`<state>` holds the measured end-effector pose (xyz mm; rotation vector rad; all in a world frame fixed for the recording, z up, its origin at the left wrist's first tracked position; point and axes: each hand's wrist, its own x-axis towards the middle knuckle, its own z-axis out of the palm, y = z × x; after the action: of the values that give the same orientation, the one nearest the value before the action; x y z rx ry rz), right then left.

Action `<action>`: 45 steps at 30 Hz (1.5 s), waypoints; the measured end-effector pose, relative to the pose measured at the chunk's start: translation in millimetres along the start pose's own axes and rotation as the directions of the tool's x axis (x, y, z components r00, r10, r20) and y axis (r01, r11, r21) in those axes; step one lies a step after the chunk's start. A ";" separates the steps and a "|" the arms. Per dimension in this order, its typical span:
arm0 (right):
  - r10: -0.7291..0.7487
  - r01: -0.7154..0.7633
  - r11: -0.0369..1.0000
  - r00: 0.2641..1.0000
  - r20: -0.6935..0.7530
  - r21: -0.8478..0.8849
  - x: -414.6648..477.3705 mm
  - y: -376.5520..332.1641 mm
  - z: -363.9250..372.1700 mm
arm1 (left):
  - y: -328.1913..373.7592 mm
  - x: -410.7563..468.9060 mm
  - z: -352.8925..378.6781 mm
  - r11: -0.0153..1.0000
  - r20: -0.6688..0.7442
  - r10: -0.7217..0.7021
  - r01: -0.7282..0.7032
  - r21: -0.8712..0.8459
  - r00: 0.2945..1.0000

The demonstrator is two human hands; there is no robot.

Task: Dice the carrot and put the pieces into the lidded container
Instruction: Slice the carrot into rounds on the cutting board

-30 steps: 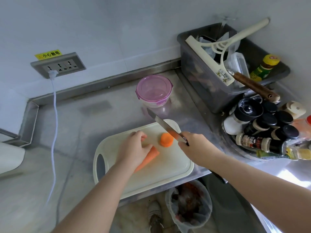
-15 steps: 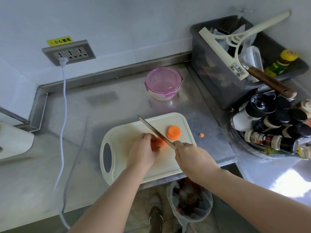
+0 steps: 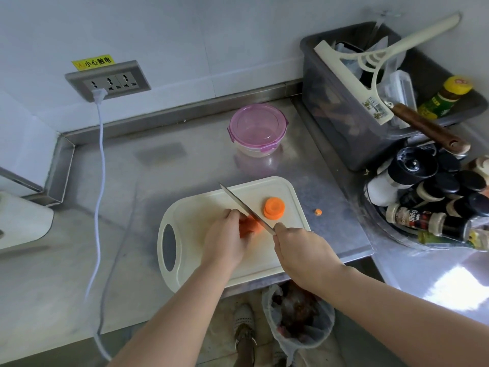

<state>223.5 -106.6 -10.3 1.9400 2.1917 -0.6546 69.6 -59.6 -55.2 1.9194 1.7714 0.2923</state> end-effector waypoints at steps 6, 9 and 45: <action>0.014 -0.013 1.000 0.999 0.029 -0.023 7.2 2.5 3.0 | 1.7 0.5 0.0 0.999 -0.025 0.006 -0.005 0.044 1.000; -0.003 0.005 0.999 0.999 0.044 -0.035 12.4 2.8 5.2 | 2.7 1.9 -1.6 0.999 -0.030 0.014 -0.013 0.051 0.999; -0.214 0.035 0.943 0.826 -0.522 -0.330 17.5 55.4 -25.6 | 55.9 36.0 -50.1 0.772 0.153 0.548 -0.567 0.288 0.823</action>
<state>279.1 -76.1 -6.6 1.9951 2.5567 0.2886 98.3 -14.7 8.7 2.6488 1.2152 0.1449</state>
